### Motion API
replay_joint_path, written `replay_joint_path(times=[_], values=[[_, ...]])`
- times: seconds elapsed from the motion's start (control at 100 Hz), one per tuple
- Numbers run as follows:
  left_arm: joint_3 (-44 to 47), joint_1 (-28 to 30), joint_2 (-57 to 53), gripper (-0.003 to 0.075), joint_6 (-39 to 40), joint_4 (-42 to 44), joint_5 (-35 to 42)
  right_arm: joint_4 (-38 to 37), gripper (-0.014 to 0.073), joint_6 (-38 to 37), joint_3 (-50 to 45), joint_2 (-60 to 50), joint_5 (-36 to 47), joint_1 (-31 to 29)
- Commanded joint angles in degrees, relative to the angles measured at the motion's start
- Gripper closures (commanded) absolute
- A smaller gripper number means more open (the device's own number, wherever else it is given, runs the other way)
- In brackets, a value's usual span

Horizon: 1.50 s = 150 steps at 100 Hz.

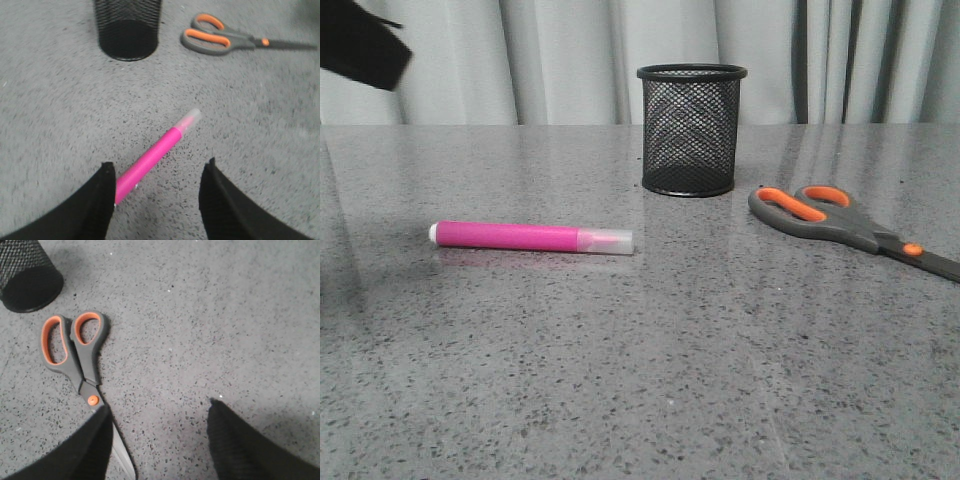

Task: Put pen and scissors into bin
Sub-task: 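Lower the left gripper over the pink highlighter and close on it, then lift the pink highlighter with the left gripper toward the mesh cup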

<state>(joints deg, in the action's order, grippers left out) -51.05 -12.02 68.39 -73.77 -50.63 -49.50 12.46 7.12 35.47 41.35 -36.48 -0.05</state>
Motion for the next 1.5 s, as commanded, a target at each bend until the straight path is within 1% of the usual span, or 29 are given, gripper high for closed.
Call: replay_joint_path(times=[0.0, 0.05, 0.12, 0.23, 0.39, 0.56, 0.74, 0.86, 1.21, 1.26, 1.33, 1.34, 1.35, 1.4, 1.46, 1.47, 1.49], values=[[-5.5, -4.0, 3.0, 0.0372, -1.9, 4.3, -0.4, 0.5, 0.0238, 0.8, 2.2, 0.1, 3.4, -0.5], [-7.6, -6.2, 5.3, 0.0372, -2.2, 9.2, -0.3, 0.5, 0.0238, 0.8, 2.2, 0.1, 3.4, -0.5], [-10.3, -8.8, 8.6, 0.0372, -2.3, 13.6, -0.4, 0.5, 0.0238, 0.8, 2.2, 0.1, 3.4, -0.5], [-13.7, -11.8, 13.7, 0.0372, -2.5, 17.1, -0.7, 0.5, 0.0238, 0.8, 2.2, 0.1, 3.4, -0.5], [-18.1, -14.1, 20.0, 0.0372, -2.6, 20.8, -2.7, 0.5, 0.0238, 1.0, 2.2, 0.1, 3.4, -0.5], [-21.2, -14.5, 23.8, 0.0372, -2.7, 21.4, -5.0, 0.5, 0.0238, 1.0, 2.2, 0.1, 3.4, -0.5], [-21.8, -14.5, 25.3, 0.0372, -7.2, 21.4, -5.3, 0.5, 0.0238, 1.3, 2.2, 0.1, 3.4, -0.5], [-21.8, -14.5, 25.9, 0.0372, -8.2, 21.4, -5.3, 0.5, 0.0238, 1.3, 2.2, 0.1, 3.4, -0.5], [-21.8, -14.5, 28.4, 0.0379, -8.4, 22.3, -5.9, 0.5, 0.0238, 1.3, 2.2, 0.1, 3.4, -0.5], [-21.8, -14.5, 28.5, 0.0399, -8.4, 22.4, -5.9, 0.5, 0.0238, 1.3, 2.2, 0.1, 3.4, -0.5], [-21.8, -14.5, 28.6, 0.0454, -8.4, 22.8, -5.9, 0.5, 0.0238, 1.3, 2.2, 0.1, 3.4, -0.5], [-21.8, -14.5, 28.6, 0.0477, -8.4, 22.9, -5.9, 0.5, 0.0238, 1.3, 2.2, 0.1, 3.4, -0.5], [-21.8, -14.5, 28.6, 0.0477, -8.4, 22.9, -5.9, 0.5, 0.0238, 1.3, 2.2, 0.1, 3.4, -0.5], [-21.8, -14.5, 28.6, 0.0539, -8.4, 23.3, -6.1, 0.5, 0.0238, 1.3, 2.2, 0.1, 3.4, -0.5], [-21.8, -14.5, 28.6, 0.0635, -8.4, 23.6, -6.8, 0.5, 0.0238, 1.3, 2.2, 0.1, 3.4, -0.5], [-21.8, -14.5, 28.6, 0.0635, -8.4, 23.6, -6.9, 0.5, 0.0238, 1.3, 2.2, 0.1, 3.4, -0.5], [-21.8, -14.5, 28.6, 0.0665, -8.4, 23.6, -7.1, 0.5, 0.0238, 1.3, 2.2, 0.1, 3.4, -0.5]])
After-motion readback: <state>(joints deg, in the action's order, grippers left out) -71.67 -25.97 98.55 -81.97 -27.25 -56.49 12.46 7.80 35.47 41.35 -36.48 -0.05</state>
